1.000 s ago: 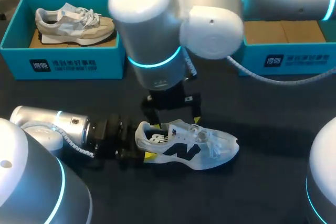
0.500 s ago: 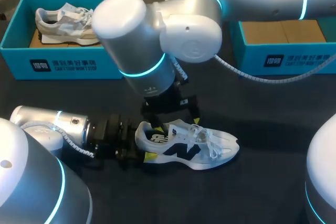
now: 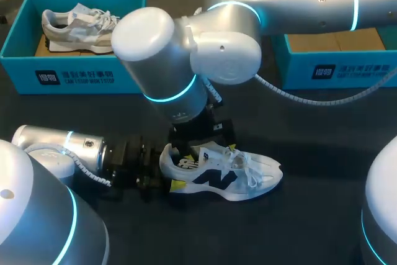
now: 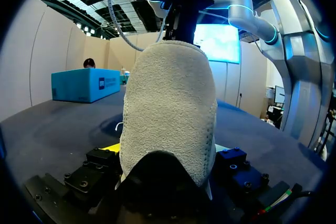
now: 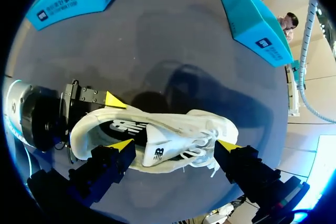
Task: Take the shoe out of the shoebox, open the shoe tongue, remove and reinsert the insole, then place the shoe into the shoebox
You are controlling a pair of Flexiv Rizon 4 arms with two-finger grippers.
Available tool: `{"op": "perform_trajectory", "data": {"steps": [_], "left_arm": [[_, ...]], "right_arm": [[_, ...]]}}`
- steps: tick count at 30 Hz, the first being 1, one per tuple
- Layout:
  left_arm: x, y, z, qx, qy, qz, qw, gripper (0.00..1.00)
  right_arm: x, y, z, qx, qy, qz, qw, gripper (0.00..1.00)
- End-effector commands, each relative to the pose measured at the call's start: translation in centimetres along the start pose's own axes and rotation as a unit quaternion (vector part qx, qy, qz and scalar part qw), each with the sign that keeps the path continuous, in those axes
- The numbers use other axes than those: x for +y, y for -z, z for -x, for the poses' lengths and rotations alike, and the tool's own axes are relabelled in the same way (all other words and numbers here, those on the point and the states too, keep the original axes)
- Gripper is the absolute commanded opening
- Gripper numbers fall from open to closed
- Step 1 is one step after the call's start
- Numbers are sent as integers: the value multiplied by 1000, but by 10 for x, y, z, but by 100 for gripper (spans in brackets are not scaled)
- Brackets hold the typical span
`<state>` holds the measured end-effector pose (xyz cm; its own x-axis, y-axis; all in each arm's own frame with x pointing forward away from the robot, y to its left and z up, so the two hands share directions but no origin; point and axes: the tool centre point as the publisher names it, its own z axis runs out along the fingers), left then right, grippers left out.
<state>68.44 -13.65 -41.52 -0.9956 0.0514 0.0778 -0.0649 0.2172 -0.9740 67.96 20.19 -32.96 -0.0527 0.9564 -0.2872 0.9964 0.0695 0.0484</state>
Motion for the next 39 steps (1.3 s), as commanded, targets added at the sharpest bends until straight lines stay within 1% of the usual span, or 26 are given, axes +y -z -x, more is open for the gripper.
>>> {"op": "perform_trajectory", "data": {"steps": [1,11,23,32,39], "left_arm": [[-1,-1,-1,-2,0,1,1000,0],[-1,-1,-1,-2,0,1,1000,0],[-1,-1,-1,-2,0,1,1000,0],[-1,-1,-1,-2,0,1,1000,0],[-1,-1,-1,-2,0,1,1000,0]], "right_arm": [[-5,-8,-4,8,-12,7,1000,100],[-6,-17,3,18,8,16,1000,100],[-4,-20,13,9,8,12,1000,100],[-6,-14,29,0,3,6,1000,100],[-7,-4,37,-11,1,4,1000,100]]}}
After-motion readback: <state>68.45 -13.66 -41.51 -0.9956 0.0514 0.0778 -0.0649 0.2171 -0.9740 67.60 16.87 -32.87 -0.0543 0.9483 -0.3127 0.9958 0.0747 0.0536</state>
